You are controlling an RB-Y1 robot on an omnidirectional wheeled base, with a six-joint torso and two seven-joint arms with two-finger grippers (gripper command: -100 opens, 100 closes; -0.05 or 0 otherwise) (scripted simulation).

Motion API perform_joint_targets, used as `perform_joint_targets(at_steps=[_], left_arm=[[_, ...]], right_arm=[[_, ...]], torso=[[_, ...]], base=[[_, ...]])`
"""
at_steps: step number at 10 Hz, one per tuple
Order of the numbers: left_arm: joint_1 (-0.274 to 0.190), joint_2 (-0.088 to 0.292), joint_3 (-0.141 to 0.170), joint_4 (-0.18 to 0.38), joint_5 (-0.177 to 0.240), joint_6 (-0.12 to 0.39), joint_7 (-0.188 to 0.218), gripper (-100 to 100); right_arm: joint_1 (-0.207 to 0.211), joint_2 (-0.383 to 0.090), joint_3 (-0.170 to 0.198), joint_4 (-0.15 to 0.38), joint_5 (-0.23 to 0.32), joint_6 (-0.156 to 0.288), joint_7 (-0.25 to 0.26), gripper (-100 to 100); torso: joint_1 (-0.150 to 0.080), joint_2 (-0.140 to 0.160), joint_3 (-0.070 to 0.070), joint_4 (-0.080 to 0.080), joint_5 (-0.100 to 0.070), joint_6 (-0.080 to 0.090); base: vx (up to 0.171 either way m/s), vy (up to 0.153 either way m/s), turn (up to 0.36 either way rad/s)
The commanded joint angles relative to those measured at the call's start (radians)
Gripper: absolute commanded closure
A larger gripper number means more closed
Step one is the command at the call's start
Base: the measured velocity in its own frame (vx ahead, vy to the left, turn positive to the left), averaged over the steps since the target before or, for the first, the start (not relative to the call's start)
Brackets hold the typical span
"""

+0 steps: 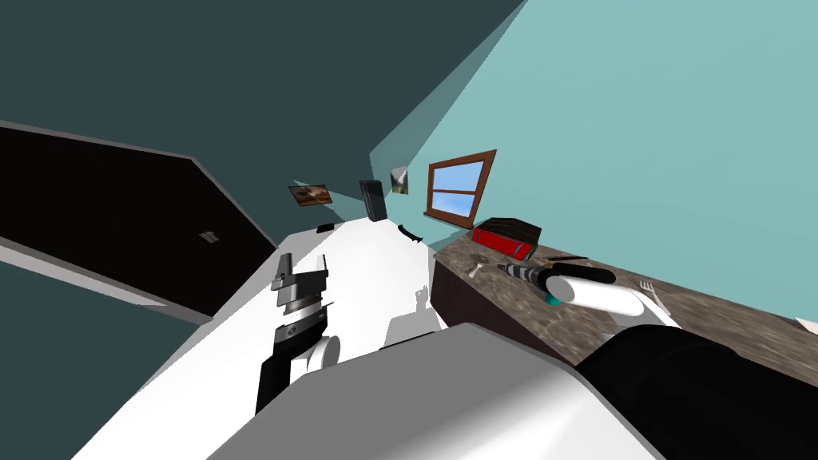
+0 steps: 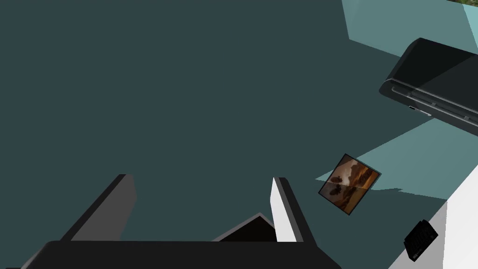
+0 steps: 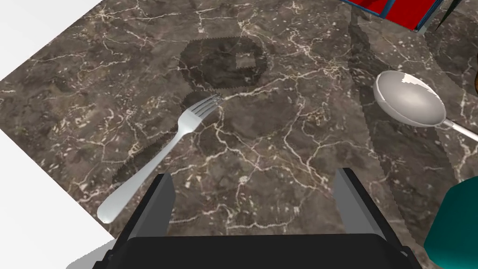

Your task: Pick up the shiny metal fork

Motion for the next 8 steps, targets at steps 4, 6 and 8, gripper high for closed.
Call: perform_joint_targets(at_steps=[4,6,8], left_arm=[[0.0,0.0,0.0,0.0,0.0,0.0,0.0,0],[0.0,0.0,0.0,0.0,0.0,0.0,0.0,0],[0.0,0.0,0.0,0.0,0.0,0.0,0.0,0]], right_arm=[[-0.001,-0.006,-0.038,0.035,-0.032,0.098,-0.094,-100],[-0.004,-0.013,-0.072,0.07,-0.06,0.162,-0.157,-100],[-0.007,-0.019,-0.104,0.105,-0.087,0.216,-0.214,-100]], torso=[[0.0,0.0,0.0,0.0,0.0,0.0],[0.0,0.001,0.0,0.0,0.0,-0.001],[-0.001,0.0,0.0,0.0,0.0,0.0]], base=[[0.017,-0.007,0.081],[0.025,-0.008,0.196],[0.033,-0.015,0.147]])
